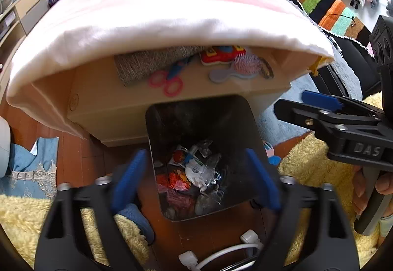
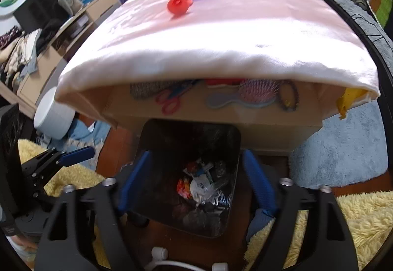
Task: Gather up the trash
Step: 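Carry the tissue down into the black bin and open the left tool, then grasp the red cone cup with the left tool while the right tool grasps the purple plate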
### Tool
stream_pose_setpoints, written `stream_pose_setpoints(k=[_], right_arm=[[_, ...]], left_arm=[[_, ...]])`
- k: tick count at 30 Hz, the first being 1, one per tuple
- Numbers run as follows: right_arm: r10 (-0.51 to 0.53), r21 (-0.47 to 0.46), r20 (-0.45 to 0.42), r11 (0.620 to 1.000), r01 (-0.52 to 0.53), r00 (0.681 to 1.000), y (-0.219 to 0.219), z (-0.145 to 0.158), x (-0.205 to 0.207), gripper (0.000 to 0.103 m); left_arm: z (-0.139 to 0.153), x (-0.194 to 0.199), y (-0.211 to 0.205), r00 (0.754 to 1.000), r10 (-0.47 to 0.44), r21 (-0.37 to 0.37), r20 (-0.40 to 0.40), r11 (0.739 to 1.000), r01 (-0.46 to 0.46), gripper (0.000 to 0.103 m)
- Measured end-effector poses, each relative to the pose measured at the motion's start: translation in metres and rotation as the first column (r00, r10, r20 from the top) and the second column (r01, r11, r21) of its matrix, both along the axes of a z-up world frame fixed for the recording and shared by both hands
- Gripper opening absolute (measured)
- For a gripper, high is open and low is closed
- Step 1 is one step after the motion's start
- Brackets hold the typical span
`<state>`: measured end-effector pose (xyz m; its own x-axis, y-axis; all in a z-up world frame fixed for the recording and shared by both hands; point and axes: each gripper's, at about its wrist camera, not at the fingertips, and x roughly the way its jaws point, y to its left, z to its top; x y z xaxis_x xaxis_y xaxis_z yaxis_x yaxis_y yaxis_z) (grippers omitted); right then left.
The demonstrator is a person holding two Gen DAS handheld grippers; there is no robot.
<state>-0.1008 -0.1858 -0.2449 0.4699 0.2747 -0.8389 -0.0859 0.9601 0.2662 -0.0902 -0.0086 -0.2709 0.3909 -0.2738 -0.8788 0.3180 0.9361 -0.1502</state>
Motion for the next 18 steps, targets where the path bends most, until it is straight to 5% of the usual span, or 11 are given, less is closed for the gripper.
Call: stream_pose_setpoints(k=[8,18], right_arm=[[-0.083,0.017,0.068,0.997,0.082,0.994,-0.024,0.025,0.012,0.096],[-0.141,-0.057,0.191,0.986,0.155,0.971,-0.055,0.079,0.067,0.096]], left_arm=[[0.026,0.016,0.007,0.998,0.046,0.007,0.031,0.999,-0.046,0.094],[0.081,0.056,-0.002,0.971,0.054,0.039,0.233,0.997,-0.065,0.094]])
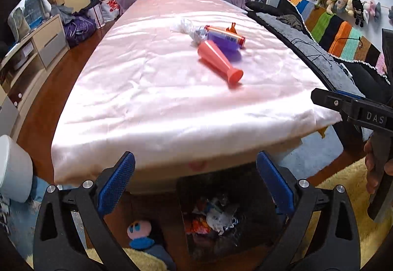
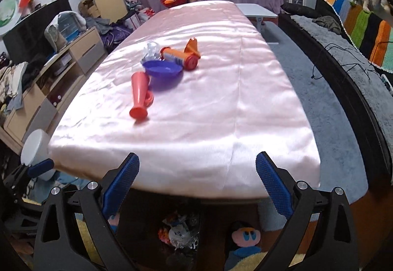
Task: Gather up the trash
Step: 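Grasp the red cone cup with the left tool while the right tool grasps the purple plate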
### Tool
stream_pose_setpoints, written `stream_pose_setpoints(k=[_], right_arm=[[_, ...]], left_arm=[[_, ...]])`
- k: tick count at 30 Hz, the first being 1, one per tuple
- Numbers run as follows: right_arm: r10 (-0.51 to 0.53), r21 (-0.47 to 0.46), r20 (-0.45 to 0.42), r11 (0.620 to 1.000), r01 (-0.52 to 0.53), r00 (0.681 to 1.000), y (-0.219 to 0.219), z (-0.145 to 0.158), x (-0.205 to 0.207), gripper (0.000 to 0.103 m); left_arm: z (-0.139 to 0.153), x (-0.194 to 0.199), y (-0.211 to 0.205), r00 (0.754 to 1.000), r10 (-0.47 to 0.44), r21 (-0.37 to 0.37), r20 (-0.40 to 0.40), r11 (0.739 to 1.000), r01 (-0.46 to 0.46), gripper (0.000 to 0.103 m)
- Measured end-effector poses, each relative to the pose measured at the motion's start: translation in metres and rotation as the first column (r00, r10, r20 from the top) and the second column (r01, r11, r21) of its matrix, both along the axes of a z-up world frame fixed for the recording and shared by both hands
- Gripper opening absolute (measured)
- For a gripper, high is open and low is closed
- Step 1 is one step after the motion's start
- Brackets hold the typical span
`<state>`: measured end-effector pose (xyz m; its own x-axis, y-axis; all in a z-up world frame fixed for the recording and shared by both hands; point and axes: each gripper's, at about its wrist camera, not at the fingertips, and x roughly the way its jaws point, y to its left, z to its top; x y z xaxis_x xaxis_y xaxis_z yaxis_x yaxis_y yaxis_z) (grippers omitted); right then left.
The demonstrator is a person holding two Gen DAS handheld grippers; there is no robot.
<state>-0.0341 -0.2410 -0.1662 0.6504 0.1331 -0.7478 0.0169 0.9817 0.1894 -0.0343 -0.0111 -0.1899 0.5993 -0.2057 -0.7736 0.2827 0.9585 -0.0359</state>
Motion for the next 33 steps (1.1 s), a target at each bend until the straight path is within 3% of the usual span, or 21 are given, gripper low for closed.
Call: stream_pose_setpoints(k=[8,18,23,27,29,33], right_arm=[[-0.017,-0.03,0.011,0.999,0.018,1.0,-0.004,0.012,0.052,0.096],[-0.044,-0.016,-0.04,0.999,0.043,0.998,-0.012,0.012,0.114,0.095],[-0.054,0.009,-0.038,0.998,0.054,0.998,-0.018,0.015,0.135,0.093],[-0.042,0.018,-0.041,0.999,0.043,0.998,-0.018,0.016,0.147,0.09],[-0.027,0.021,-0.044,0.999,0.028,0.999,-0.015,0.015,0.152,0.088],[0.011,0.033,-0.054,0.999,-0.009,0.998,-0.005,0.01,0.159,0.086]], left_arm=[[0.017,0.058,-0.02,1.0,0.01,-0.005,0.008,1.0,-0.01,0.094],[0.014,0.124,-0.052,0.998,-0.004,-0.058,-0.055,0.998,0.001,0.091],[-0.001,0.15,-0.076,0.995,-0.033,-0.026,-0.094,0.999,0.031,0.067],[-0.017,0.162,-0.081,0.992,-0.027,0.023,-0.126,0.999,0.031,0.055],[-0.021,0.164,-0.078,0.991,-0.024,0.034,-0.133,0.999,0.029,0.039],[-0.019,0.165,-0.065,0.991,-0.021,0.02,-0.132,1.0,0.024,0.029]])
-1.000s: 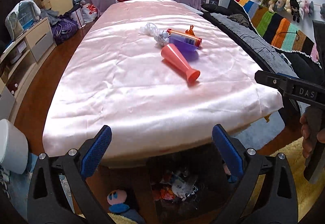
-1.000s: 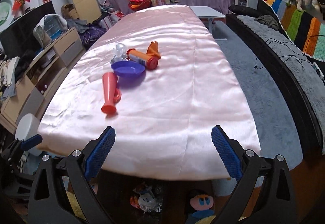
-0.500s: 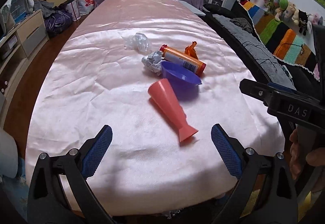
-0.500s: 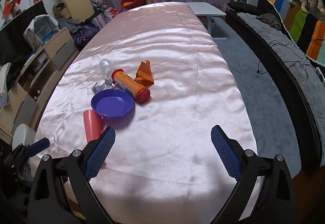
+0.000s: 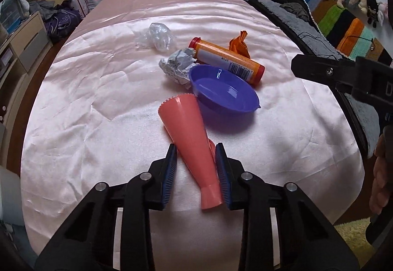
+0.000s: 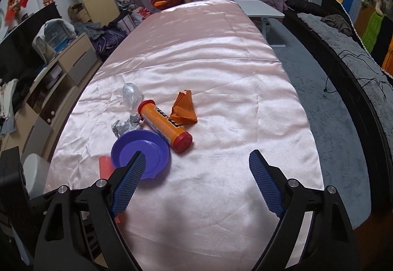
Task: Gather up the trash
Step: 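Grasp the red cone cup with the left tool while the right tool grasps the purple plate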
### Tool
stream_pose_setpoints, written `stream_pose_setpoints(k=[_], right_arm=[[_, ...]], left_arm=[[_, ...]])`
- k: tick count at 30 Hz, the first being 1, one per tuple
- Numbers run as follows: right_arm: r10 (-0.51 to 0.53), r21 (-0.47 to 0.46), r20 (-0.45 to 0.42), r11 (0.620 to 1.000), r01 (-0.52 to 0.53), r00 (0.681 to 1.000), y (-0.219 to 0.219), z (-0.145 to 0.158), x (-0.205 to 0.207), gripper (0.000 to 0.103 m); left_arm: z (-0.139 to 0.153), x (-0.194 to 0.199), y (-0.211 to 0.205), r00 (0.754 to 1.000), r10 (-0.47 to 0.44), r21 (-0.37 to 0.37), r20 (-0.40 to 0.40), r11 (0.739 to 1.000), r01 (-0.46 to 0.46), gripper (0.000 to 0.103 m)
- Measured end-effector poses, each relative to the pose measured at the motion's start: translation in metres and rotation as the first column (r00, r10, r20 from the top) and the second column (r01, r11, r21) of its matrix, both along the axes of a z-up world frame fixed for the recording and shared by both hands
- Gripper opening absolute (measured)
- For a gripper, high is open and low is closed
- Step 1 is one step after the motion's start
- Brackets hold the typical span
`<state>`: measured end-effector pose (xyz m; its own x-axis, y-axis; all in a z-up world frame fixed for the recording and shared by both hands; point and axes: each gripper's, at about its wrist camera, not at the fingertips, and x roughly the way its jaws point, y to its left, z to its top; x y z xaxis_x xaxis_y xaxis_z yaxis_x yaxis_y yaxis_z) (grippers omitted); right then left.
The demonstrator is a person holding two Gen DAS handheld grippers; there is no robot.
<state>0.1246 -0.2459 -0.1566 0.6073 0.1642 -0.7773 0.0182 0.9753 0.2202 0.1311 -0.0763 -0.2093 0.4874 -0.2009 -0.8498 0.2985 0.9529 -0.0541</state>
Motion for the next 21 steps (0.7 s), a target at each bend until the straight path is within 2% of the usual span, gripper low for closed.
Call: stream_pose_setpoints(k=[2,9,12,14,18,21], right_arm=[[0.025,0.013,-0.01,1.0,-0.025,1.0,0.008,-0.004,0.003,0.084],[0.082,0.022,-0.054,0.996,-0.081,0.995,0.035,-0.021,0.018,0.079],[0.101,0.02,-0.074,0.995,-0.1,0.992,0.044,-0.028,0.025,0.071],[0.114,0.019,-0.083,0.993,-0.113,0.99,0.051,-0.033,0.028,0.071],[0.145,0.048,-0.098,0.989,-0.141,0.985,0.063,-0.038,0.032,0.072],[0.167,0.031,-0.096,0.986,-0.164,0.981,0.074,-0.039,0.035,0.085]], left_arm=[[0.001,0.002,0.008,1.0,0.004,-0.002,-0.005,1.0,-0.004,0.023],[0.004,0.003,0.038,0.999,0.04,0.044,-0.001,0.998,-0.04,0.023],[0.004,0.006,0.051,0.998,0.059,0.042,0.001,0.997,-0.059,0.023],[0.004,0.009,0.056,0.998,0.066,0.03,-0.001,0.997,-0.066,0.023],[0.004,0.013,0.061,0.998,0.058,0.017,-0.004,0.998,-0.058,0.023],[0.004,0.017,0.062,0.999,0.054,0.009,-0.007,0.999,-0.054,0.023]])
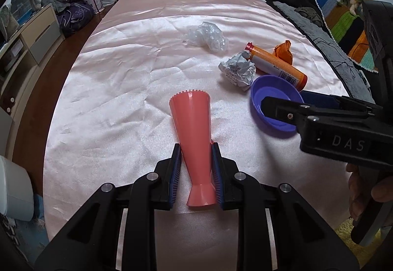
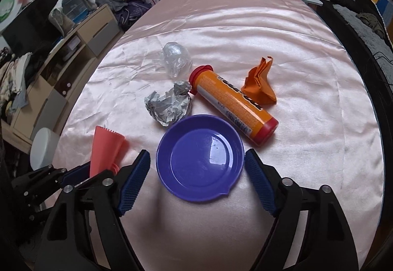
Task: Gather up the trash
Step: 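Grasp the red cone cup with the left tool while the right tool grasps the purple plate, then lower both tools into the black bin and open them to drop the items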
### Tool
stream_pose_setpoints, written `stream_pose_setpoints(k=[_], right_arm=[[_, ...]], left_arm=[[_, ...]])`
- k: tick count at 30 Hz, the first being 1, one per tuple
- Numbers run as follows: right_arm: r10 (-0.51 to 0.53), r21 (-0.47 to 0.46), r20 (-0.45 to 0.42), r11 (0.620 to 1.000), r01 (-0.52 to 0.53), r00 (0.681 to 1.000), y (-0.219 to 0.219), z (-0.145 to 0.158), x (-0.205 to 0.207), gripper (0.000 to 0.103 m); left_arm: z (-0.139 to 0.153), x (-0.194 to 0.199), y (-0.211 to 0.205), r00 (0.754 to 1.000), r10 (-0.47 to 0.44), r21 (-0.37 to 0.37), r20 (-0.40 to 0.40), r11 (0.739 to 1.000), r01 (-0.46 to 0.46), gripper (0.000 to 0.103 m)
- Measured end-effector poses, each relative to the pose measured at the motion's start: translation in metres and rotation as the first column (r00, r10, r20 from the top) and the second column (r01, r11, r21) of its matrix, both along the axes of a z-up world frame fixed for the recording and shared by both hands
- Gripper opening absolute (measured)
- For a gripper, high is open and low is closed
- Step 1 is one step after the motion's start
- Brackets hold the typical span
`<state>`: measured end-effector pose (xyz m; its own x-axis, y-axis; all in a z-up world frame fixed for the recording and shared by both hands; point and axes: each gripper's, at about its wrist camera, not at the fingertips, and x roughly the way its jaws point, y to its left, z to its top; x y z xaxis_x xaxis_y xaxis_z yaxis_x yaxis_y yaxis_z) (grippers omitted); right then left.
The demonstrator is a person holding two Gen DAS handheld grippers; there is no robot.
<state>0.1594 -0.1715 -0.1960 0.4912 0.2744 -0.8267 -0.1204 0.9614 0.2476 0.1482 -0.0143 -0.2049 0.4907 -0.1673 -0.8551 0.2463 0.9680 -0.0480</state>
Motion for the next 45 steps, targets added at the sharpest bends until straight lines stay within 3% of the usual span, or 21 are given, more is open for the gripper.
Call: stream_pose_setpoints(k=[8,13,23,39,45], right_arm=[[0.034,-0.112,0.015,0.993,-0.032,0.999,0.025,-0.008,0.01,0.086],[0.047,-0.208,0.055,0.977,-0.035,0.997,0.034,-0.011,0.007,0.079],[0.02,-0.095,0.02,0.995,-0.018,1.0,0.011,0.001,-0.024,0.078],[-0.042,0.024,-0.015,0.999,0.042,0.999,-0.025,0.009,-0.157,0.079],[-0.037,0.032,-0.023,0.999,0.037,0.999,-0.023,0.002,-0.195,0.079]], left_arm=[[0.0,0.007,0.007,1.0,0.0,-0.008,-0.004,1.0,0.0,0.023],[0.0,0.005,0.008,1.0,-0.005,0.004,-0.003,1.0,0.005,0.023],[0.004,-0.02,0.007,1.0,-0.012,-0.003,-0.014,1.0,0.012,0.023],[0.018,-0.142,-0.003,0.999,-0.05,-0.055,0.004,0.997,0.05,0.023],[0.006,-0.181,-0.002,0.998,-0.062,-0.063,-0.016,0.996,0.061,0.023]])
